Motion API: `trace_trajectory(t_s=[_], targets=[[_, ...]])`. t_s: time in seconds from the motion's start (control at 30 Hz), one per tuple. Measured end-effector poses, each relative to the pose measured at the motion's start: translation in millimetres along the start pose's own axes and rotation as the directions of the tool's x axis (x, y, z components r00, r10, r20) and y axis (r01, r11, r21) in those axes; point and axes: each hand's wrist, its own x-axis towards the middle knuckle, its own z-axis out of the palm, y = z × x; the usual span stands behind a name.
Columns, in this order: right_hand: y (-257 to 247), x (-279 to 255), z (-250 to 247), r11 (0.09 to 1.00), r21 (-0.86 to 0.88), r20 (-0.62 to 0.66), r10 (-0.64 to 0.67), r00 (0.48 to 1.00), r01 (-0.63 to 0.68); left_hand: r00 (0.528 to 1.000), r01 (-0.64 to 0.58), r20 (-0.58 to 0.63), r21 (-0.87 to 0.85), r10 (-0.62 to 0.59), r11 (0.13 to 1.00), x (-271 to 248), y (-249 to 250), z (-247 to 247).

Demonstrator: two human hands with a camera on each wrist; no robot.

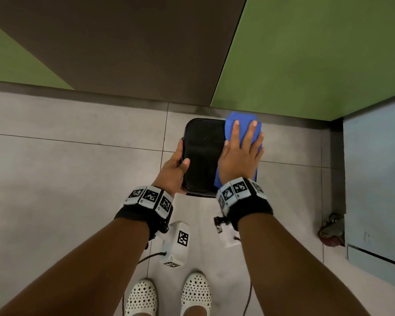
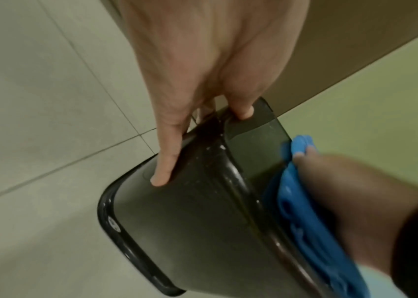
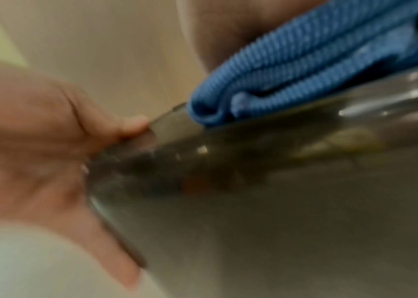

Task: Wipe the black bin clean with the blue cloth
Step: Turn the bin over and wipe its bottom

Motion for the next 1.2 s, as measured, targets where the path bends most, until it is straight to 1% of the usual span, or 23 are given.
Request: trace_trajectory(t_s=[0.03,0.07,0.13,0.17,0.2,0.27,0.37,0.43,0.47,0.5,0.6,0.63,0.67,0.7,0.73,0.77,0.8,0.83,0.87,0.93,1.03,1.13,1.2], targets=[[-8,-1,0,0.999,0.045,0.026,-0.027,0.999,0.026,1.000,0.000,0.006,0.024,-0.001,1.000,1,2,-1],[-16,0,0,0.991,0.071,0.100,-0.124,0.987,0.117,1.000,0.007,0.014,0.034,-0.007,0.999,0,4,-2],[-29,5,-1,0.918,0.060,0.230,-0.395,0.889,0.392,0.999,0.023,0.023,0.032,-0.024,0.999,0,6,-5],[-31,11,-2,0.868,0.043,0.273,-0.486,0.830,0.494,1.000,0.022,0.019,0.030,-0.023,0.999,1,6,-5],[-29,17,-4,0.846,0.022,0.301,-0.514,0.803,0.533,1.000,0.020,0.010,0.030,-0.020,0.999,0,4,-3],[-18,23,-7,0.886,-0.001,0.284,-0.445,0.850,0.464,1.000,0.007,-0.024,0.024,-0.006,1.000,-2,2,0],[-2,19,-10,0.987,-0.018,0.134,-0.158,0.978,0.162,0.999,0.021,-0.029,-0.016,-0.021,1.000,-1,1,4],[-12,16,-7,1.000,0.009,0.108,-0.024,0.994,0.023,0.999,0.031,-0.032,-0.021,-0.032,0.999,0,2,3],[-22,13,-6,0.999,0.026,0.136,-0.028,0.990,0.024,0.998,0.039,-0.039,-0.022,-0.039,0.999,0,3,2],[-30,10,-5,0.996,0.028,0.175,-0.090,0.980,0.087,0.998,0.044,-0.042,-0.021,-0.045,0.999,0,3,1],[-34,3,-1,0.922,0.004,0.253,-0.375,0.892,0.387,0.998,0.054,-0.041,-0.041,-0.056,0.998,-1,5,2],[-26,5,-3,0.908,-0.018,0.258,-0.401,0.879,0.419,0.998,0.053,-0.043,-0.057,-0.056,0.997,-2,5,3],[-16,8,-5,0.925,-0.047,0.239,-0.357,0.903,0.378,0.997,0.054,-0.048,-0.068,-0.058,0.996,-2,5,5],[-5,10,-7,0.964,-0.071,0.195,-0.239,0.951,0.257,0.997,0.057,-0.056,-0.077,-0.061,0.995,-2,5,4],[4,12,-12,0.996,-0.069,0.153,-0.053,0.987,0.064,0.996,0.062,-0.059,-0.077,-0.066,0.995,-2,5,4],[10,12,-19,0.986,0.000,0.144,0.165,0.976,-0.167,0.996,0.065,-0.052,-0.061,-0.068,0.996,-2,4,3],[14,14,-25,0.926,0.128,0.192,0.329,0.925,-0.356,0.997,0.065,-0.039,-0.036,-0.066,0.997,-2,5,2],[18,16,-29,0.856,0.251,0.261,0.390,0.883,-0.452,0.998,0.061,-0.016,-0.020,-0.062,0.998,-2,7,2],[19,18,-33,0.814,0.327,0.312,0.386,0.868,-0.480,0.998,0.060,0.009,-0.008,-0.059,0.998,-4,8,0],[16,24,-40,0.855,0.352,0.315,0.274,0.909,-0.380,0.997,0.064,0.044,-0.004,-0.063,0.998,-7,9,-3],[8,41,-41,0.946,0.312,0.238,0.009,0.971,-0.085,0.992,0.119,0.056,-0.019,-0.117,0.993,-19,-4,3],[-5,54,-37,0.940,0.251,0.224,-0.289,0.931,0.232,0.966,0.257,0.004,-0.087,-0.257,0.963,-33,-27,16],[-12,53,-34,0.917,0.178,0.245,-0.391,0.887,0.356,0.935,0.303,-0.137,-0.169,-0.327,0.938,-30,-32,17]])
